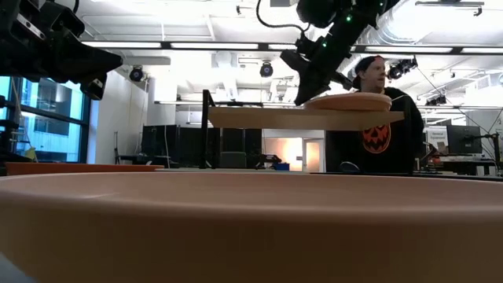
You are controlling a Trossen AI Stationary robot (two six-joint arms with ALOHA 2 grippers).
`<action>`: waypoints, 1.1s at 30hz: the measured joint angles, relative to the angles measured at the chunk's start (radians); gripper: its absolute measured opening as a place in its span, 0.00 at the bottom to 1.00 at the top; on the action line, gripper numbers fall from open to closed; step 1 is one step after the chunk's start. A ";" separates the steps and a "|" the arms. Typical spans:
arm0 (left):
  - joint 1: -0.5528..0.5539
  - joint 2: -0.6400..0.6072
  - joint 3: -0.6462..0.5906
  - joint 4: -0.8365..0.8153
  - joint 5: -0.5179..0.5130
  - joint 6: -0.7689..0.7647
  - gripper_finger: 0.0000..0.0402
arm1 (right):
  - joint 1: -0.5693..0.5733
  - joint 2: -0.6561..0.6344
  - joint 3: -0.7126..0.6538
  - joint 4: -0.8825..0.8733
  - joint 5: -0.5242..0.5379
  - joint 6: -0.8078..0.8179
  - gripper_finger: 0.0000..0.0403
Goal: Place and stack plates onto a shelf
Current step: Put the orange plate on the shelf
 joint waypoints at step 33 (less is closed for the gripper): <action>0.000 0.000 0.000 0.004 0.000 -0.005 0.00 | 0.559 -0.278 -0.339 0.352 -0.260 0.448 0.00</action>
